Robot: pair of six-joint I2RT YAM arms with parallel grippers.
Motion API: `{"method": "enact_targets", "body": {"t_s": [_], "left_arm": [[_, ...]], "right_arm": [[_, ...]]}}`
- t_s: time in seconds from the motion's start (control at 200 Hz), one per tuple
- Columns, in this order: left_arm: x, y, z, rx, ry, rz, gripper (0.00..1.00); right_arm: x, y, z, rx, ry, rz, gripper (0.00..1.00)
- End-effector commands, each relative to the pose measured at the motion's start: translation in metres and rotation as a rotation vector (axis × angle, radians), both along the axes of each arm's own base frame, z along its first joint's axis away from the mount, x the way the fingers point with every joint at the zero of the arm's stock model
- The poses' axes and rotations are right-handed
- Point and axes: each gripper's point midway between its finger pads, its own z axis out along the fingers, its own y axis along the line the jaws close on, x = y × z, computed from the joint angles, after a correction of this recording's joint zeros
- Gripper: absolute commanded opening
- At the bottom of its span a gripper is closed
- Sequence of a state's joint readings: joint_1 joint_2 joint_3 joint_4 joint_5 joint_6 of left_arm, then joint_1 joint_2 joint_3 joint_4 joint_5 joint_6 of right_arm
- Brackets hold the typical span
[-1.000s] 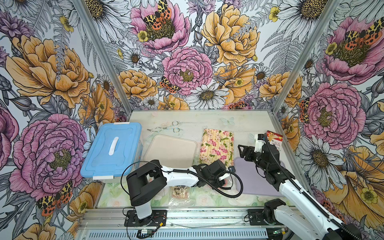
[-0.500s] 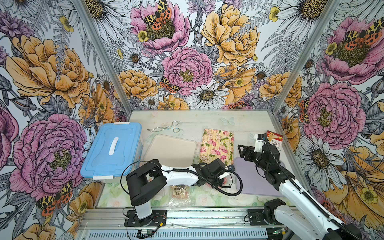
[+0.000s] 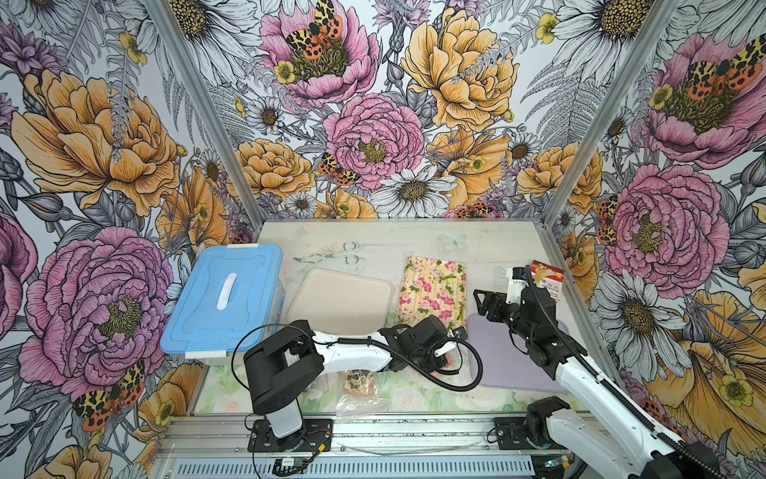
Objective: Pour cookies out of the ziploc bag
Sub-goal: Pick up the ziploc bag from the center of the board.
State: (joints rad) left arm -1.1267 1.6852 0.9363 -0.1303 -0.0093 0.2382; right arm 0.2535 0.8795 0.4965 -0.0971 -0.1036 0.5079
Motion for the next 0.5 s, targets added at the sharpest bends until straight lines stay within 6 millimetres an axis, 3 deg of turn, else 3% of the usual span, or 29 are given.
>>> {"method": "enact_targets", "body": {"t_s": [0.0, 0.07, 0.325, 0.495], "left_arm": [[0.006, 0.000, 0.015, -0.058, -0.010, 0.015, 0.06], [0.008, 0.001, 0.016, -0.067, -0.009, 0.021, 0.00], [0.007, 0.011, 0.039, -0.146, -0.010, 0.025, 0.00], [0.009, 0.030, 0.070, -0.253, -0.038, 0.054, 0.00]], "right_arm": [[0.006, 0.001, 0.020, 0.023, -0.039, 0.000, 0.79], [0.006, 0.001, 0.020, 0.023, -0.041, 0.003, 0.79], [0.008, 0.008, 0.014, 0.027, -0.011, 0.036, 0.79], [0.010, 0.033, 0.004, 0.073, 0.058, 0.162, 0.74]]}}
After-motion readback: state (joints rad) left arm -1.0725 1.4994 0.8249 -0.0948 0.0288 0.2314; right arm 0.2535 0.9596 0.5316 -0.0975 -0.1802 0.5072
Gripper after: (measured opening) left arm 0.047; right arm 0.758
